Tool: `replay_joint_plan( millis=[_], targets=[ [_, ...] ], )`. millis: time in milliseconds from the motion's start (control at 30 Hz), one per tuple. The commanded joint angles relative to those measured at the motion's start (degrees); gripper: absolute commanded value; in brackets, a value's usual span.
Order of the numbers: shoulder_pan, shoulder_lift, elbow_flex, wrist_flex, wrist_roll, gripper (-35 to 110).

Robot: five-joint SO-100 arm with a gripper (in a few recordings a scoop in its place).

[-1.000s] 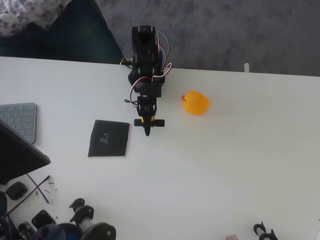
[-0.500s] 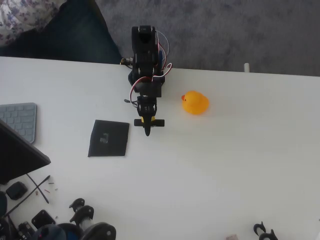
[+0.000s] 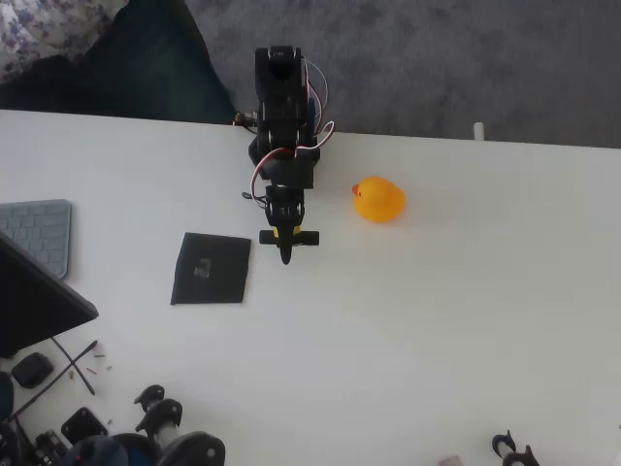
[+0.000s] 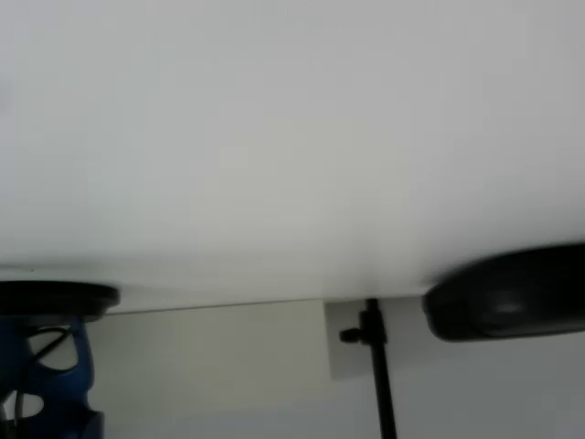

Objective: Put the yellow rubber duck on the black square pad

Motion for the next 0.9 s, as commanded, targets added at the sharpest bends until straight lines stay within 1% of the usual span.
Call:
replay_joint_plan(
  millis=[0,200,867],
  targets=[
    [-0.62,-5.71,-7.82,-0.53,0.44,4],
    [-0.35,-16.96,-19.95,-0.53,0.44,3],
    [-0.79,-35.68,-50.71,-0.53,0.35,4]
  ],
)
